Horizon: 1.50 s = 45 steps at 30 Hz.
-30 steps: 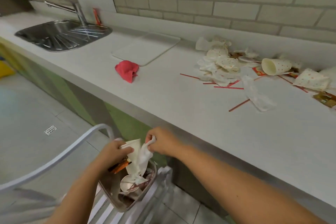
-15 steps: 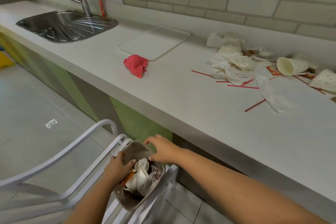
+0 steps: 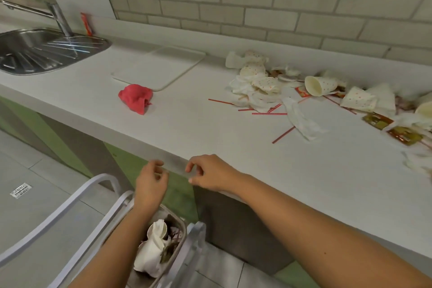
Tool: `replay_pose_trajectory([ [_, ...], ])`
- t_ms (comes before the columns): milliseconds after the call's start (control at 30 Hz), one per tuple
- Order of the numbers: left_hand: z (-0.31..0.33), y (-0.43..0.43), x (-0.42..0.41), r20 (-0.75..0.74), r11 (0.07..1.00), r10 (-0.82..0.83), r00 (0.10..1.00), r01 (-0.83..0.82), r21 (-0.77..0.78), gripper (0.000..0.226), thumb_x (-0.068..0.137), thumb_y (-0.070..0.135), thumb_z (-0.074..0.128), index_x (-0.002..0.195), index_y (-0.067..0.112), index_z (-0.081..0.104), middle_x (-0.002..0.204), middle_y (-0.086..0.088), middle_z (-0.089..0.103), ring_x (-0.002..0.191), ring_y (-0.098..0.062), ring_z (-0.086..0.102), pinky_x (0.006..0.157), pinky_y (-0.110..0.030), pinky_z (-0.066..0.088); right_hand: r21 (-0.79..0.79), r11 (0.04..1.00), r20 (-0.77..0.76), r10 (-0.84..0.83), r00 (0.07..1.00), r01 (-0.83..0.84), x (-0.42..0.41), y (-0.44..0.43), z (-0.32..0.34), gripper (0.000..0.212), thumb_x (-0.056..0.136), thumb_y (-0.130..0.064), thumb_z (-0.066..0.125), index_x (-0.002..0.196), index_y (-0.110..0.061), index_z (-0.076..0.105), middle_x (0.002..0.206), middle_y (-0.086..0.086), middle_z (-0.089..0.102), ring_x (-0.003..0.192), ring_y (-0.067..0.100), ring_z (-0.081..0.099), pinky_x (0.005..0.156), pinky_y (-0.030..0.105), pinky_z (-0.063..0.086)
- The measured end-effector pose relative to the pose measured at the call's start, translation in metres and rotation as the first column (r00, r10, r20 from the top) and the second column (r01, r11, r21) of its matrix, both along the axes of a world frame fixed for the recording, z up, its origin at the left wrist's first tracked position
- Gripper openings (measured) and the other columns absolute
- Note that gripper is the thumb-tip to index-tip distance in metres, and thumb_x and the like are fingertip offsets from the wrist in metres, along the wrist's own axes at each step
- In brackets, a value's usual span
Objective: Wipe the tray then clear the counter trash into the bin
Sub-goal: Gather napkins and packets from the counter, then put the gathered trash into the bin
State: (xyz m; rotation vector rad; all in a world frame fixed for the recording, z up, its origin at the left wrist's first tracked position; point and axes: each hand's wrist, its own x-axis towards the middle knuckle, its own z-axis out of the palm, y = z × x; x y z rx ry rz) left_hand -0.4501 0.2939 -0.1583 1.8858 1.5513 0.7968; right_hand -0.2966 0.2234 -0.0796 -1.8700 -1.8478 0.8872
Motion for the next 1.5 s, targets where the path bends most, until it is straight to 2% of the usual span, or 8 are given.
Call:
replay_pose_trajectory([
  [167, 0.048, -0.019, 0.066, 0.198, 0.985, -0.11, 0.974, 0.08, 0.154, 0.007, 0.091, 0.01, 0.052, 0.095, 0.009, 0.057, 0.079, 0.003, 0.058, 0.066, -0.005, 0.05, 0.058, -0.014, 0.037, 0.073, 0.988, -0.01, -0.132, 0.991, 0.133, 0.041, -0.024, 0.023, 0.02, 0.09, -0.02, 0.058, 0.106, -0.01, 0.063, 0.068, -0.014, 0.04, 0.06, 0.005, 0.04, 0.06, 0.018, 0.036],
  [300, 0.075, -0.043, 0.121, 0.287, 0.97, -0.208, 0.935, 0.16, 0.18, 0.007, 0.093, 0.014, 0.05, 0.088, 0.014, 0.056, 0.07, 0.007, 0.055, 0.061, -0.008, 0.049, 0.057, -0.015, 0.038, 0.108, 0.96, 0.017, -0.26, 0.965, 0.257, 0.084, -0.05, 0.042, 0.015, 0.09, -0.018, 0.056, 0.1, -0.01, 0.065, 0.068, -0.016, 0.042, 0.059, 0.005, 0.041, 0.057, 0.015, 0.034],
  [700, 0.093, -0.141, 0.29, 0.287, 0.776, -0.631, 0.721, 0.581, 0.246, 0.01, 0.092, 0.013, 0.05, 0.086, 0.017, 0.056, 0.071, 0.011, 0.055, 0.061, -0.006, 0.049, 0.059, -0.014, 0.038, 0.195, 0.721, 0.148, -0.692, 0.707, 0.665, 0.231, -0.162, 0.059, 0.012, 0.09, -0.021, 0.056, 0.093, -0.016, 0.067, 0.065, -0.015, 0.044, 0.063, 0.008, 0.046, 0.064, 0.026, 0.041],
  [867, 0.088, -0.178, 0.34, 0.186, 0.692, -0.721, 0.667, 0.686, 0.224, 0.008, 0.093, 0.019, 0.051, 0.097, 0.017, 0.056, 0.091, 0.002, 0.058, 0.073, -0.01, 0.053, 0.069, -0.029, 0.048, 0.206, 0.526, 0.247, -0.844, 0.476, 0.825, 0.287, -0.214, 0.047, 0.013, 0.089, -0.024, 0.056, 0.1, -0.021, 0.064, 0.095, -0.004, 0.056, 0.093, 0.017, 0.055, 0.069, 0.028, 0.045],
  [967, 0.083, -0.197, 0.361, 0.158, 0.665, -0.747, 0.646, 0.724, 0.183, 0.01, 0.092, 0.021, 0.052, 0.101, 0.019, 0.055, 0.093, 0.002, 0.056, 0.066, -0.008, 0.049, 0.068, -0.028, 0.047, 0.238, 0.444, 0.357, -0.867, 0.348, 0.864, 0.313, -0.24, 0.038, 0.036, 0.087, -0.036, 0.063, 0.119, -0.022, 0.055, 0.126, 0.003, 0.047, 0.118, 0.023, 0.044, 0.081, 0.034, 0.046],
  [1167, 0.076, -0.226, 0.393, 0.133, 0.619, -0.785, 0.605, 0.771, 0.152, 0.014, 0.091, 0.017, 0.053, 0.106, 0.018, 0.054, 0.097, 0.003, 0.052, 0.07, -0.01, 0.05, 0.066, -0.021, 0.044, 0.099, 0.414, 0.481, -0.816, 0.321, 0.905, 0.337, -0.271, 0.01, 0.092, 0.076, -0.054, 0.067, 0.145, -0.023, 0.015, 0.143, 0.013, 0.026, 0.129, 0.034, 0.032, 0.1, 0.043, 0.038],
  [1367, 0.071, -0.239, 0.413, 0.041, 0.56, -0.827, 0.56, 0.817, 0.136, 0.027, 0.089, 0.01, 0.055, 0.114, 0.019, 0.05, 0.104, 0.006, 0.044, 0.077, -0.009, 0.048, 0.066, -0.009, 0.035, 0.183, 0.496, 0.526, -0.779, 0.342, 0.849, 0.345, -0.28, 0.002, 0.051, 0.092, -0.029, 0.051, 0.137, -0.015, 0.031, 0.125, 0.012, 0.045, 0.112, 0.03, 0.05, 0.079, 0.035, 0.042],
  [1500, 0.07, -0.247, 0.422, -0.028, 0.504, -0.859, 0.512, 0.853, 0.136, 0.042, 0.086, 0.006, 0.058, 0.124, 0.021, 0.047, 0.125, 0.004, 0.041, 0.103, -0.013, 0.05, 0.082, -0.018, 0.044, 0.271, 0.567, 0.538, -0.759, 0.367, 0.778, 0.345, -0.28, 0.016, 0.038, 0.088, -0.009, 0.05, 0.125, -0.01, 0.046, 0.115, 0.01, 0.054, 0.1, 0.03, 0.058, 0.066, 0.03, 0.036],
])
